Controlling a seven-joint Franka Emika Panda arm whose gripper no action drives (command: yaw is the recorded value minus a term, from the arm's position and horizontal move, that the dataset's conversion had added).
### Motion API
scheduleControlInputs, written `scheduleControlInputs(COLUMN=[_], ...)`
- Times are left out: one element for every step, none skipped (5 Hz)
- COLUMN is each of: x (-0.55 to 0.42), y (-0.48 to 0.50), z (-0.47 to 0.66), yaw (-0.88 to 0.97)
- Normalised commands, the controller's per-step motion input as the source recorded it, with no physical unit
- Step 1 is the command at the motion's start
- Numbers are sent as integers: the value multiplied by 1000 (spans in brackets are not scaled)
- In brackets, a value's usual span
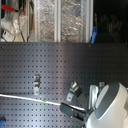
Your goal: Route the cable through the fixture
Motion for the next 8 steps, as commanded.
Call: scheduleControlInputs(x=[4, -353, -266, -232, -236, -266, -373, -445], y=[47, -121, -215, -166, -187, -193, -308, -344], z=[0, -9, 136, 141, 165, 184, 222, 303], yaw=[0, 0, 543, 594, 554, 514, 0, -208])
